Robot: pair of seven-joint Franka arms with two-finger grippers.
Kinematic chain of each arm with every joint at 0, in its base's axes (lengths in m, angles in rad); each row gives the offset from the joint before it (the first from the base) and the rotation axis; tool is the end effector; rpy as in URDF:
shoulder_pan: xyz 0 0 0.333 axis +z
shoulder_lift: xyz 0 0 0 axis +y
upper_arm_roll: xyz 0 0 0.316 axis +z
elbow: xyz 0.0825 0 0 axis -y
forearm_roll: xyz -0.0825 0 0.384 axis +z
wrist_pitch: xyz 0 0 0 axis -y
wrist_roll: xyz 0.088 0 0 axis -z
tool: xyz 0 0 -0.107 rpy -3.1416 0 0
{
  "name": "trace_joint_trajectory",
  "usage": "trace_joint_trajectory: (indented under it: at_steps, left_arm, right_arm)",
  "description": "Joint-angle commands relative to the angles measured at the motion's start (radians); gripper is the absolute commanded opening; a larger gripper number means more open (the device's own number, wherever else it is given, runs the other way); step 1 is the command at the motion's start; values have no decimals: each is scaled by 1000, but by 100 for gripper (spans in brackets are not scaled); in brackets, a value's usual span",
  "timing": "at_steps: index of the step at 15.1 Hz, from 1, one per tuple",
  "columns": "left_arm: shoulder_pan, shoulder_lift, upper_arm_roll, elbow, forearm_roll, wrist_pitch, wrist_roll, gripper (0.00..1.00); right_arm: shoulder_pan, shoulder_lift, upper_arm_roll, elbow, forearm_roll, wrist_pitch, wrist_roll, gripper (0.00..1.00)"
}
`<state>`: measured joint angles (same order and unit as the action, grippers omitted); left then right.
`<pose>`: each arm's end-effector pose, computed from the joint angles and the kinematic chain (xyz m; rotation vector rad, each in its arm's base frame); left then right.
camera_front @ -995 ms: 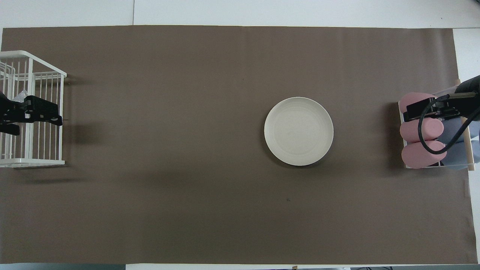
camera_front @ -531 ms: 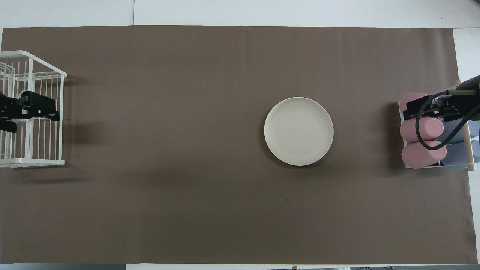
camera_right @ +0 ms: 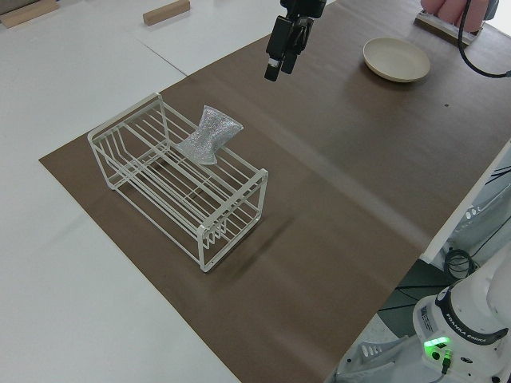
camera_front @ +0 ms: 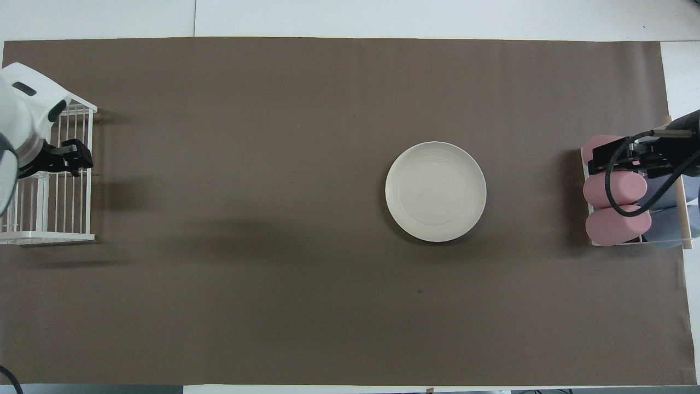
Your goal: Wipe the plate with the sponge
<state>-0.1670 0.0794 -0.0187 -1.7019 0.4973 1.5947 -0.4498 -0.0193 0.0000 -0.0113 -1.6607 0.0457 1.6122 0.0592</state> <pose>0.5688 -0.0556 0.5328 -2.6024 -0.2669 0.0261 0.5550 -0.0123 0.5857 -3.0924 0.1436 0.0761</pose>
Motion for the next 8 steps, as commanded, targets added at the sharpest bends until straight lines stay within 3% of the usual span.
trace_joint_trajectory:
  at_steps: [1, 6, 8]
  left_arm:
    - [-28, 106, 9, -4, 142, 36, -117, 100]
    - [-22, 252, 11, 10, 387, 47, -196, 100]
    - [-8, 269, 11, 21, 411, 53, -201, 100]
  right_arm:
    - [-2, 2, 10, 1, -13, -9, 94, 100]
    - [27, 2, 11, 2, -17, -9, 267, 100]
    - [35, 2, 11, 1, -17, -8, 321, 100]
